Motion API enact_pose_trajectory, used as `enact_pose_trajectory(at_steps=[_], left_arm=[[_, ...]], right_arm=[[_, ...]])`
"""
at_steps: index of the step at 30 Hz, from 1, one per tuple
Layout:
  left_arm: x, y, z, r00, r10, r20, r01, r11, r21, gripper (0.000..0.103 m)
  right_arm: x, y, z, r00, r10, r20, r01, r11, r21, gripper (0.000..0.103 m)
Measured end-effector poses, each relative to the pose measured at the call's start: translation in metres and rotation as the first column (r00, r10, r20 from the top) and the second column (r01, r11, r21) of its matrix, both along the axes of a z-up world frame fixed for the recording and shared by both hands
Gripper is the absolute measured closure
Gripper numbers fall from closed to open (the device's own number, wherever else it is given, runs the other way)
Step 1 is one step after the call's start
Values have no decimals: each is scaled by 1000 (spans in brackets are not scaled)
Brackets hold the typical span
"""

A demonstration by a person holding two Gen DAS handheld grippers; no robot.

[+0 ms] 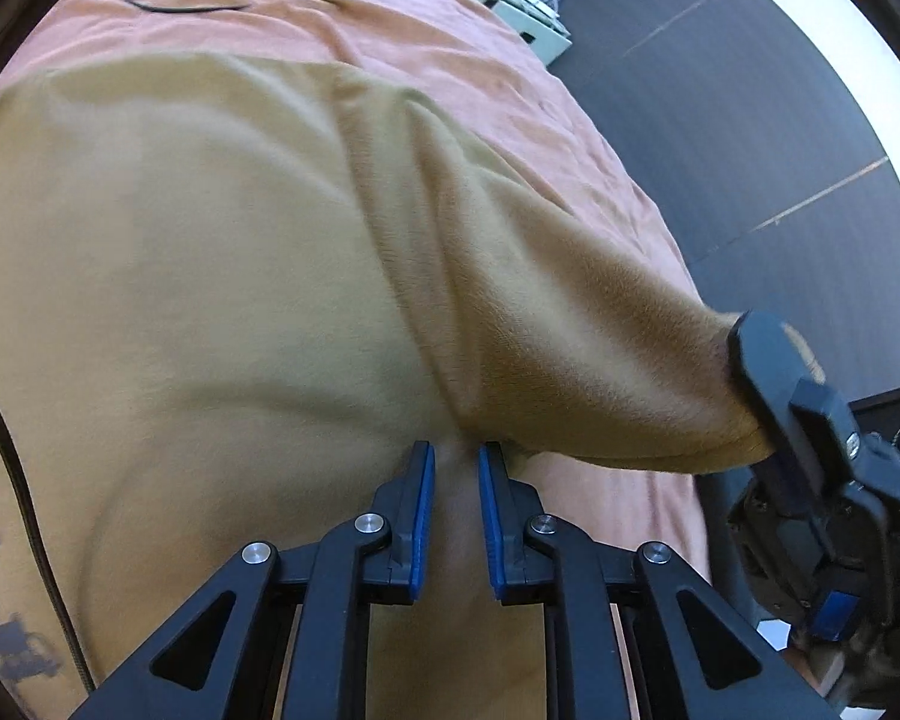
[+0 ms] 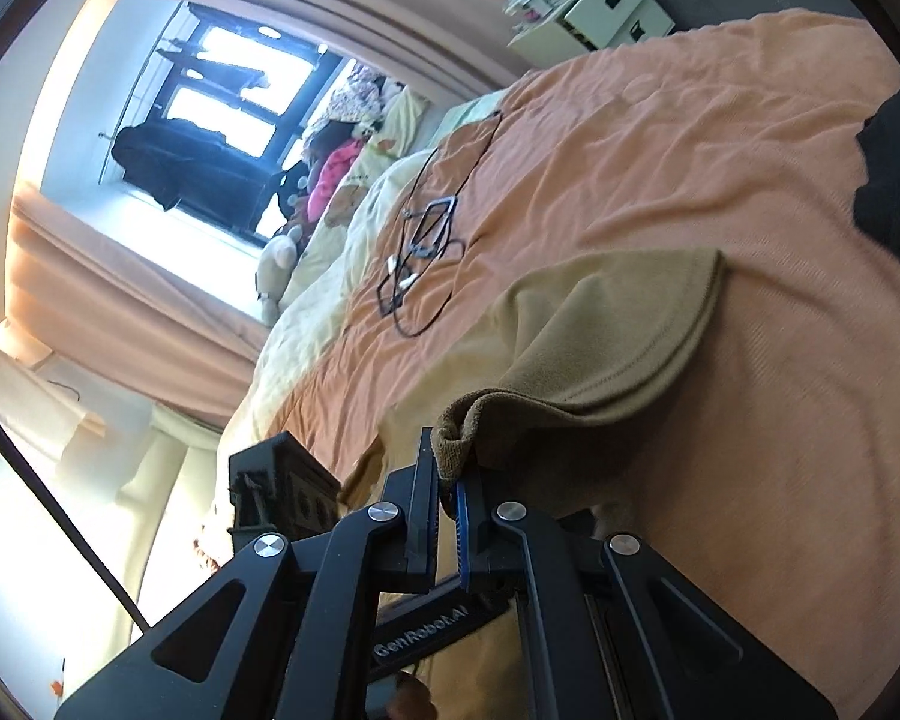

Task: Fold small clothes
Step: 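Fold the held side toward the shirt's center, open right gripper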

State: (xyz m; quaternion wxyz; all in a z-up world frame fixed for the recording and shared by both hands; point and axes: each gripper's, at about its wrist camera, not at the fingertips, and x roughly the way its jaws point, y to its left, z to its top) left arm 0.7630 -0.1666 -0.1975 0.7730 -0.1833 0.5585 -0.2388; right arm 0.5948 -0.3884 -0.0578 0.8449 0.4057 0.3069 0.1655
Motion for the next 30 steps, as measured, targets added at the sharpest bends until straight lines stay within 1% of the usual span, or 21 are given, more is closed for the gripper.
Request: enact_pose_trajectory(at_steps=[3, 8, 11, 14, 16, 18, 19, 20, 21, 22, 23, 24, 25, 27, 30], left_arm=[[-3, 20, 8, 999, 38, 7, -38, 999, 37, 87], [-8, 54, 25, 995, 98, 24, -99, 992, 72, 87], [-9, 67, 39, 992, 121, 45, -124, 988, 88, 87], [-11, 71, 52, 990, 123, 66, -129, 986, 107, 87], [-12, 76, 59, 990, 119, 76, -128, 984, 122, 86], [-13, 77, 65, 990, 112, 86, -123, 982, 141, 84], [-12, 74, 65, 990, 107, 89, -119, 981, 151, 84], [-12, 72, 67, 991, 100, 91, -114, 980, 160, 82], [-11, 68, 68, 992, 87, 94, -102, 980, 171, 80], [-10, 65, 69, 992, 78, 96, -94, 980, 176, 72], [-9, 62, 69, 993, 69, 101, -87, 980, 181, 64], [-8, 58, 71, 992, 59, 108, -78, 980, 185, 60], [-10, 55, 73, 992, 49, 117, -70, 980, 185, 58], [-9, 45, 74, 992, 33, 121, -55, 982, 180, 58], [-5, 27, 72, 993, 2, 119, -22, 986, 167, 59]], right_arm=[[6, 0, -4, 1000, 20, -16, -20, 1000, 8, 102], [17, 3, -7, 997, 61, -47, -60, 998, 17, 102], [23, 8, -7, 994, 85, -68, -85, 996, 7, 102], [28, 13, -13, 986, 107, -125, -108, 994, 0, 101], [34, 10, -20, 974, 109, -199, -111, 994, 0, 100], [40, 1, -28, 961, 117, -251, -109, 993, 44, 93], [40, -5, -28, 960, 108, -259, -96, 994, 58, 89], [40, -12, -27, 961, 96, -259, -81, 994, 68, 75], [39, -23, -23, 965, 70, -251, -53, 996, 72, 54], [37, -30, -20, 969, 52, -242, -35, 997, 72, 45], [36, -39, -14, 973, 28, -229, -12, 997, 70, 38], [35, -51, -7, 978, -3, -208, 18, 998, 67, 38], [34, -59, -3, 979, 2, -204, 8, 999, 52, 38], [33, -78, 4, 981, -47, -188, 59, 997, 59, 38], [36, -100, 7, 977, -99, -188, 114, 991, 67, 38]])
